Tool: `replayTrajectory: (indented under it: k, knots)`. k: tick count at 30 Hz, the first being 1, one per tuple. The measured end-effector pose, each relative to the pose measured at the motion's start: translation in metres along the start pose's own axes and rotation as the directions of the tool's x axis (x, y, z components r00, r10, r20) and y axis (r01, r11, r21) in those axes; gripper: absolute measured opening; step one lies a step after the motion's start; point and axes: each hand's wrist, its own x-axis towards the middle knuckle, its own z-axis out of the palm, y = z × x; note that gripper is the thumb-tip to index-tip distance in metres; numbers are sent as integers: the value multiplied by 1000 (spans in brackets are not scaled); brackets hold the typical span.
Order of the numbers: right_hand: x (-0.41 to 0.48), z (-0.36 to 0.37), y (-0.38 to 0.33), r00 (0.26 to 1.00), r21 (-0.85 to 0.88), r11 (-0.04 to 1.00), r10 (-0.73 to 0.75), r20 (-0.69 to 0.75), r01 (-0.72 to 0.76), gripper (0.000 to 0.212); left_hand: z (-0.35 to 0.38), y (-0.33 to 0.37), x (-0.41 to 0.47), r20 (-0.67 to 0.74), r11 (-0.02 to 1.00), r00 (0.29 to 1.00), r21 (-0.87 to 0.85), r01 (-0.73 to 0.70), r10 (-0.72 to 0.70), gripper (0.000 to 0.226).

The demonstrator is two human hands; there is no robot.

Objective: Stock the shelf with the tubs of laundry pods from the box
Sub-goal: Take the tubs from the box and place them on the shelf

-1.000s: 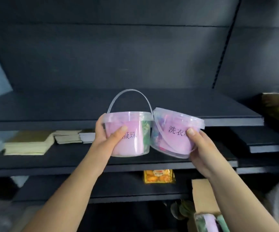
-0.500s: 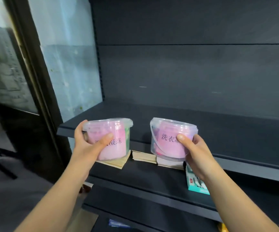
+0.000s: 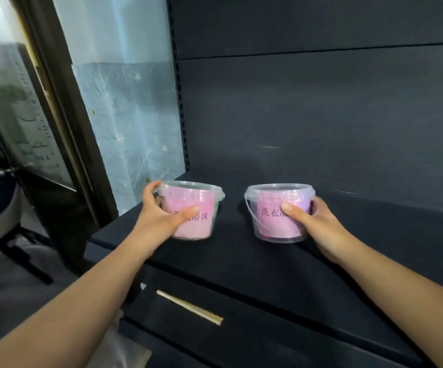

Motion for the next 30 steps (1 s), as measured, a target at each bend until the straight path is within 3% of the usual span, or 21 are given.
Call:
replayTrajectory:
  k: [3,6,9,16,21,24,27,30]
  knots:
    - [35,0,4,999,-76,996,-37,32,40,83,3,-8,34,11,998,1000,63,9,-10,106]
    - [65,8,12,999,-88,995,-50,-3,49,114,1,-16,66,59,988,998,154,20,-30,98]
    - [85,15,17,997,-90,993,-78,-1,78,126,-5,-25,94,114,964,993,266,-9,-22,110]
    - [119,25,20,999,-40,999,-37,18,37,124,-6,-42,152,163,968,986,249,-18,-24,92]
    - [132,48,19,998,64,998,-2,-61,5,87,-3,-55,189,233,977,971,213,-9,-42,96]
    - [139,60,20,993,63,998,16,-114,-9,99,-3,-63,205,270,976,958,216,38,-97,113]
    - [147,74,19,985,61,998,41,-169,-31,81,-3,-64,215,281,966,954,257,30,-105,126]
    - [151,86,22,982,42,998,51,-183,-44,75,0,-68,225,267,959,961,283,-12,-66,113]
